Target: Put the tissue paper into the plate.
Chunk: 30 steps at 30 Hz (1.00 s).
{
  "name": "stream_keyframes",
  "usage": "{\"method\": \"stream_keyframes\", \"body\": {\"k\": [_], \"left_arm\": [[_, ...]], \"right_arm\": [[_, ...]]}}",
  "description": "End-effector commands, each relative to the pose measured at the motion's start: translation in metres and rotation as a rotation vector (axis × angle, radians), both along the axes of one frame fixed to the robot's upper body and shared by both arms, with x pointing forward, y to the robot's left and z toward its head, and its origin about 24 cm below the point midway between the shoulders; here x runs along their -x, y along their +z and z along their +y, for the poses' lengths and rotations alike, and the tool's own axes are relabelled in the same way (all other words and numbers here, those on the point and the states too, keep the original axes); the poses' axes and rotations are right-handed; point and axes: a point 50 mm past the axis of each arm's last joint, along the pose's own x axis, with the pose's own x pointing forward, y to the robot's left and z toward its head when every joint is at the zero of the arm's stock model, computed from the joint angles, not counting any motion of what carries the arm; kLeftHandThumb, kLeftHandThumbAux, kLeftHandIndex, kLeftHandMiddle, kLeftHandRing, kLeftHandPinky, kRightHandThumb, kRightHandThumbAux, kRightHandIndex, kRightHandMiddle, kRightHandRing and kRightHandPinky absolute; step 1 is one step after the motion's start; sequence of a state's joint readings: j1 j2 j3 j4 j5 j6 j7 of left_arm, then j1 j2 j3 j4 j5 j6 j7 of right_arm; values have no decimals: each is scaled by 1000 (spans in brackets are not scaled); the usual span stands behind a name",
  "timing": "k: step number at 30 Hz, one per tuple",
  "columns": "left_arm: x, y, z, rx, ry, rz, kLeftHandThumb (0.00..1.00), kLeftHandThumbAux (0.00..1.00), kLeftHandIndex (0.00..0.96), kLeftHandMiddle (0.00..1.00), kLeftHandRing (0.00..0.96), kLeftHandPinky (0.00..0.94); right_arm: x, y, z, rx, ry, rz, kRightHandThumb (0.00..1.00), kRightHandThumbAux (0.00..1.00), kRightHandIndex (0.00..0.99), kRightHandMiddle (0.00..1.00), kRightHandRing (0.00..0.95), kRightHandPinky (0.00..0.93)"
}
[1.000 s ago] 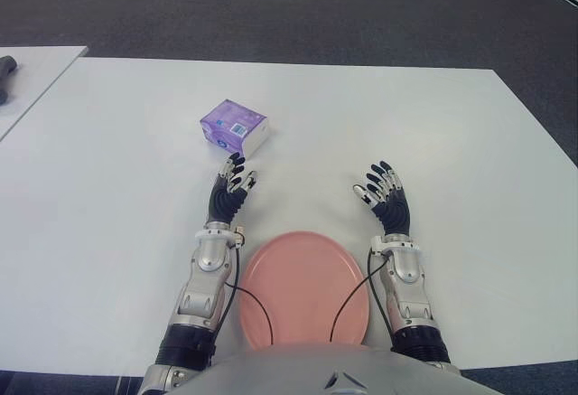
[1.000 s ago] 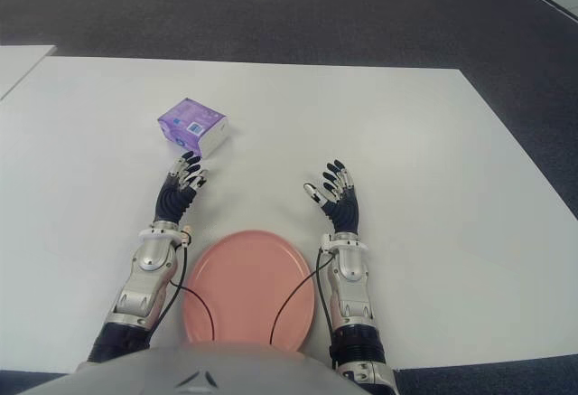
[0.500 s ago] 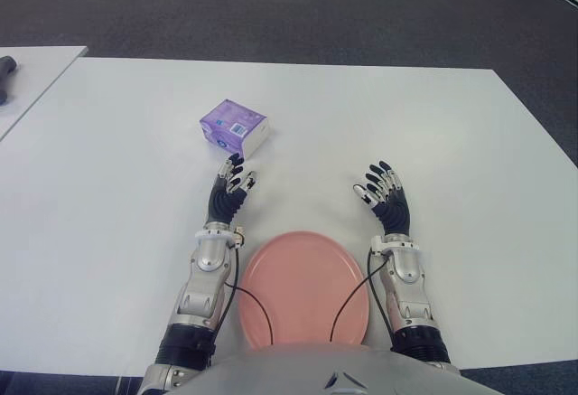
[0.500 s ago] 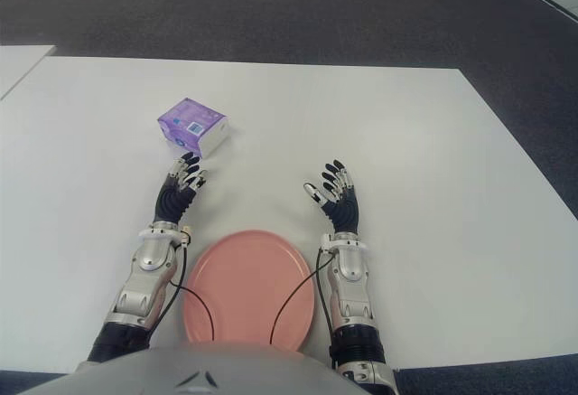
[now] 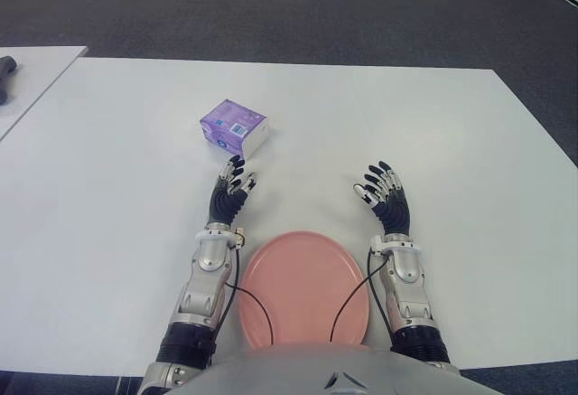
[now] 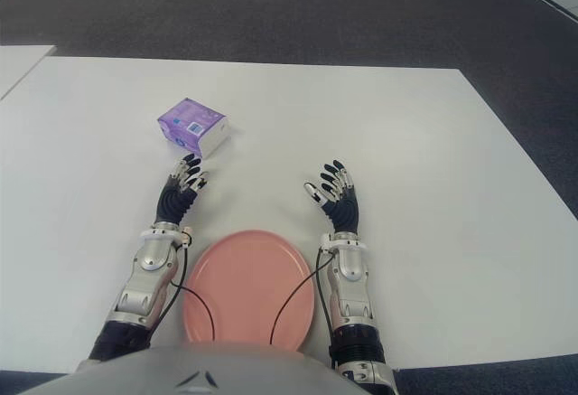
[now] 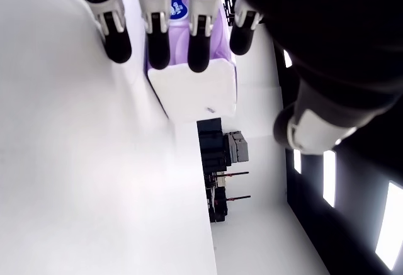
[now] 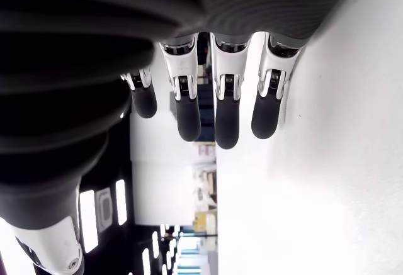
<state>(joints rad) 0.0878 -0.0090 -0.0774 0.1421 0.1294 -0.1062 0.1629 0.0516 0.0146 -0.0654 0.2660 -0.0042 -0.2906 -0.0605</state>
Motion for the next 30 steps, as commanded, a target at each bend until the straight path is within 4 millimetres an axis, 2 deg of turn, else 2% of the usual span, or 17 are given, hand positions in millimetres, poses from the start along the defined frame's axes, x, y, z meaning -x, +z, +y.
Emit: {"method": "stream_keyframes", "body": {"k": [1,12,15,19,21,30], "left_arm": [[-4,0,4,-12,4,-15,231,561,114,135,116,128],[-13,17,14,-25,25,-88,271,606,100,147,135,150],[-18,28,23,-23,41,-129,291,612,97,150,138,154],[-27,52,42,-34,68,-203,315,622,99,154,142,161],[-34,73,49,-47,79,-269,321,625,99,154,143,163],[-52,129,59,-151,54,-475,358,612,87,139,130,144]], "right_arm": [[5,-13,1,-16,-5,81,274,720,119,218,228,243],[4,-14,1,-18,1,89,302,724,125,228,241,265],[3,-14,0,-20,1,90,312,729,125,235,248,267],[3,-14,0,-17,3,89,309,727,123,236,249,264],[2,-14,0,-14,5,88,307,722,124,235,248,265],[0,-16,-1,2,10,95,300,707,129,240,258,284]]}}
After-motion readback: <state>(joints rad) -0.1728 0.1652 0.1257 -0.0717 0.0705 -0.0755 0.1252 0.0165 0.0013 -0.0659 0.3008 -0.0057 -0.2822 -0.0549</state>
